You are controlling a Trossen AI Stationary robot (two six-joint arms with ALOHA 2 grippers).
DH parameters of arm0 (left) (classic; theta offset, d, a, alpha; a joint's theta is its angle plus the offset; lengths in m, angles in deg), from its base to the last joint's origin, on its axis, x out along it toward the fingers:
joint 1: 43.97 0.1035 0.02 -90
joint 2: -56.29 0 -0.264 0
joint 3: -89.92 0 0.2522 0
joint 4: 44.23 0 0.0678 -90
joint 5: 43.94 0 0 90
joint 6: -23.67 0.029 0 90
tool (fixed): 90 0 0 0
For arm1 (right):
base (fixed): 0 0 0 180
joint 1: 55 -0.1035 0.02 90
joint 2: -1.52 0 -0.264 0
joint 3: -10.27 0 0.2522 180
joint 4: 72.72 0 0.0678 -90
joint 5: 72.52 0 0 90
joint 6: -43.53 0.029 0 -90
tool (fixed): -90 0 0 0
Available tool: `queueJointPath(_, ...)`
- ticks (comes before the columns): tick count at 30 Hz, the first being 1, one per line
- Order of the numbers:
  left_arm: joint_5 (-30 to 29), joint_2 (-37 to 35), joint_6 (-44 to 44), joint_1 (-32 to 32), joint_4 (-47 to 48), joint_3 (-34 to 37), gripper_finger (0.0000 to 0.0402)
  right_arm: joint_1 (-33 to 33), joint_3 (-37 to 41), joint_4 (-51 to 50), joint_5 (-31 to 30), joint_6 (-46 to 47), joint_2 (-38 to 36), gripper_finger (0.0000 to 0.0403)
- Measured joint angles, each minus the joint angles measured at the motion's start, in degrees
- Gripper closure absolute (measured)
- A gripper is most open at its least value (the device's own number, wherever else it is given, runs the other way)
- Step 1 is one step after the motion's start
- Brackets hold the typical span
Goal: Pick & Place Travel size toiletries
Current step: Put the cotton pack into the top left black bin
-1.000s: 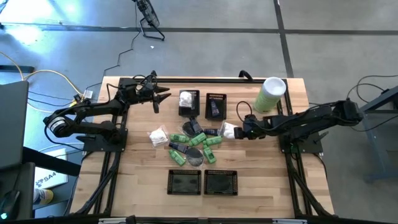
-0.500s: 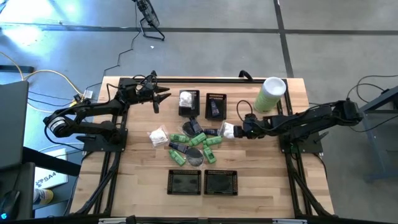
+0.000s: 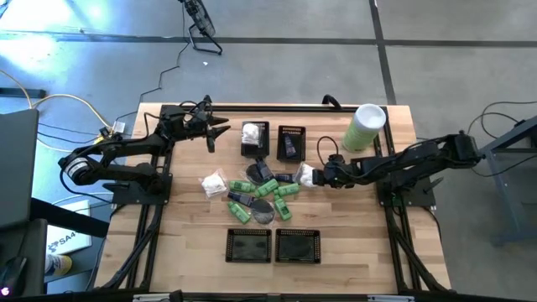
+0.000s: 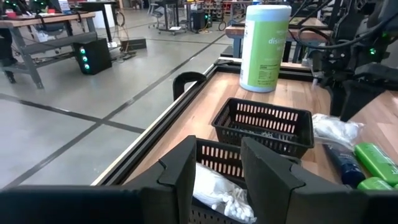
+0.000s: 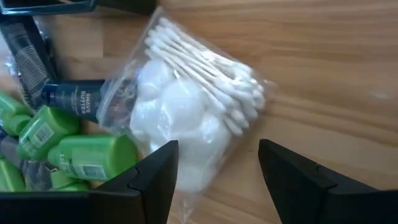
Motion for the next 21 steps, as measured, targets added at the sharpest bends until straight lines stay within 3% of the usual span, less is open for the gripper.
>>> queueJointPath(10, -0.18, 0.02, 0.00, 0.00, 0.40, 0.00, 0.0277, 0.00, -0.22, 8.47, -0.26, 0.08, 6.21, 0.0199)
queueJointPath(14, -0.20, 0.02, -0.02, 0.00, 0.40, 0.00, 0.0277, 0.02, -0.22, 9.06, -0.20, 0.15, 6.69, 0.0248)
queueJointPath(21, -0.35, 0.02, -0.02, 0.00, 0.40, 0.00, 0.0277, 0.02, -0.11, 8.62, 1.30, -0.95, 6.85, 0.0368)
